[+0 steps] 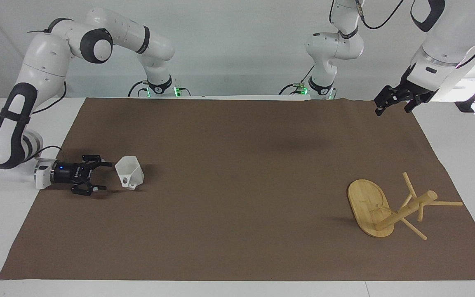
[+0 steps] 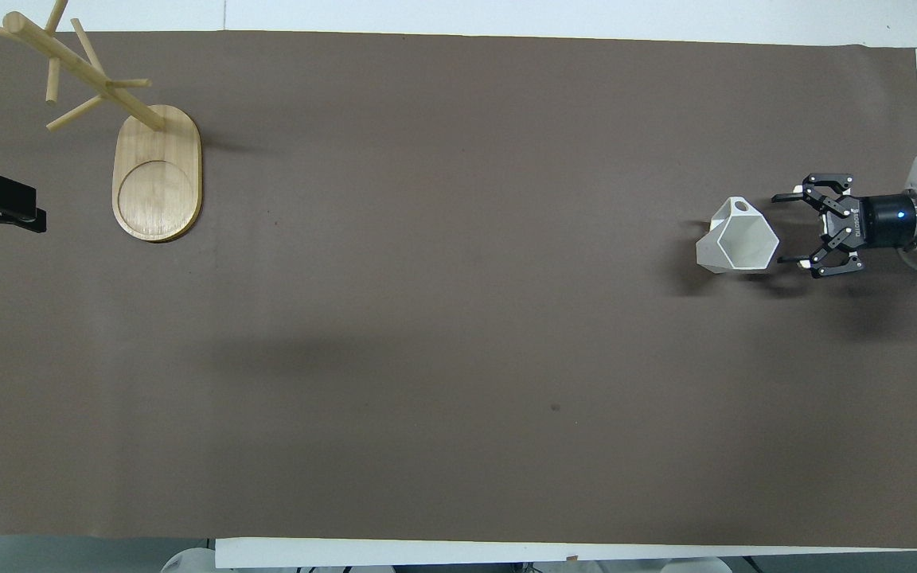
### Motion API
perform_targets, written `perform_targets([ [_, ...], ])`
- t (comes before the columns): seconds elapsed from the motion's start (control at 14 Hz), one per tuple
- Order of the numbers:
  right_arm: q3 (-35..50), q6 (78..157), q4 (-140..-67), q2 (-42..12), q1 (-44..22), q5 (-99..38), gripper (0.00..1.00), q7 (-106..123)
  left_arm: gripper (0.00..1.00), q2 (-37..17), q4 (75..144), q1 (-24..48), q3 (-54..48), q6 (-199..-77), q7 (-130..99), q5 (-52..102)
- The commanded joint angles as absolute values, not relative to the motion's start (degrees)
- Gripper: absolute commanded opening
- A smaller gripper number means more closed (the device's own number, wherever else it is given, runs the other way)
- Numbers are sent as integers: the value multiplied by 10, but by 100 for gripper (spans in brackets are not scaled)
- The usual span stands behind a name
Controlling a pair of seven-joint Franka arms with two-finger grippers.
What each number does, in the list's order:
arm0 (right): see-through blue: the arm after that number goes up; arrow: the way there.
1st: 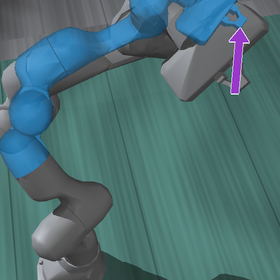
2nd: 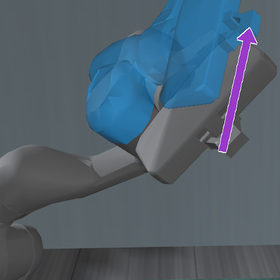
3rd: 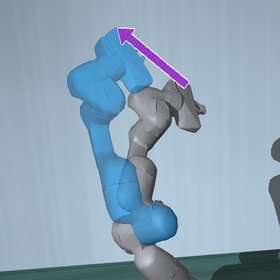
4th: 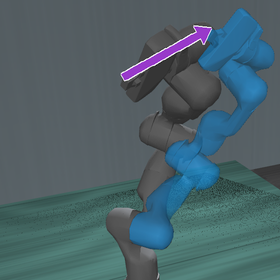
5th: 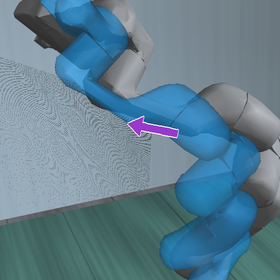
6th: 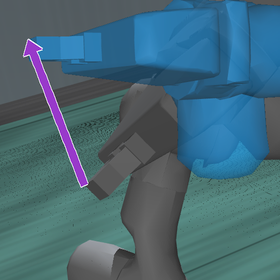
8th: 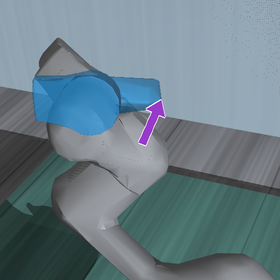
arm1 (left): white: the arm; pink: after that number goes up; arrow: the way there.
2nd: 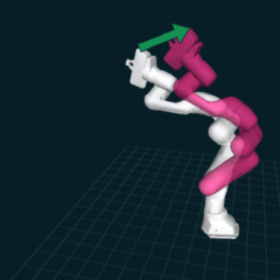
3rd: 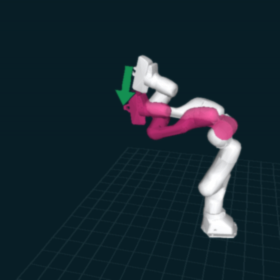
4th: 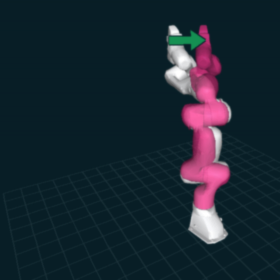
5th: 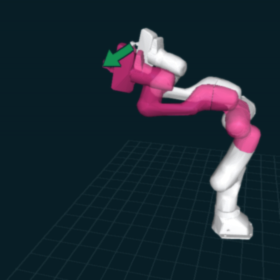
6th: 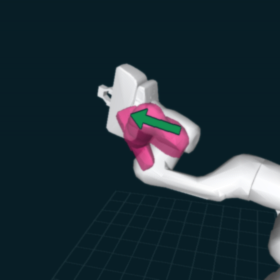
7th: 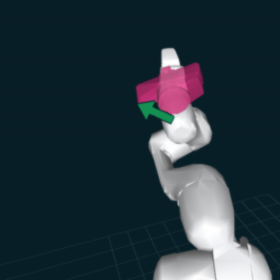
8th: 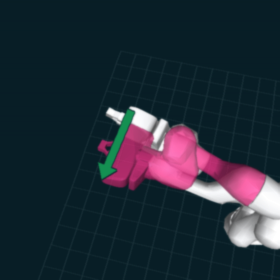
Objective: Hang cup on rack
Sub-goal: 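Reach the right gripper to the white cup and close on it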
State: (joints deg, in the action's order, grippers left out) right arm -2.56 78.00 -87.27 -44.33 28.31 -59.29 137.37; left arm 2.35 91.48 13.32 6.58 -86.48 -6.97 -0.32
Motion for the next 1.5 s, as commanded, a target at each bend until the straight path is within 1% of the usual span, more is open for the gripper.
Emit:
perform_targets([
  [0.0, -17, 812, -920, -424, 273, -609, 100, 1403, 100, 33, 921, 131, 62, -861, -69, -14],
  [0.07, -17, 815, -926, -421, 265, -617, 100, 1416, 100, 33, 922, 131, 62, -861, -69, -14],
  [0.29, -17, 818, -967, -410, 267, -618, 100, 1442, 100, 33, 921, 131, 62, -861, -69, -14],
  [0.71, -17, 801, -1000, -399, 266, -616, 100, 1463, 100, 33, 921, 131, 62, -861, -69, -14],
  [1.21, -17, 802, -1011, -397, 251, -616, 100, 1464, 100, 33, 921, 131, 62, -861, -69, -14],
  [1.36, -14, 807, -1026, -394, 250, -618, 100, 1482, 100, 33, 922, 131, 62, -861, -69, -14],
  [1.43, -14, 807, -1030, -391, 237, -619, 100, 1485, 100, 33, 922, 131, 62, -861, -69, -14],
])
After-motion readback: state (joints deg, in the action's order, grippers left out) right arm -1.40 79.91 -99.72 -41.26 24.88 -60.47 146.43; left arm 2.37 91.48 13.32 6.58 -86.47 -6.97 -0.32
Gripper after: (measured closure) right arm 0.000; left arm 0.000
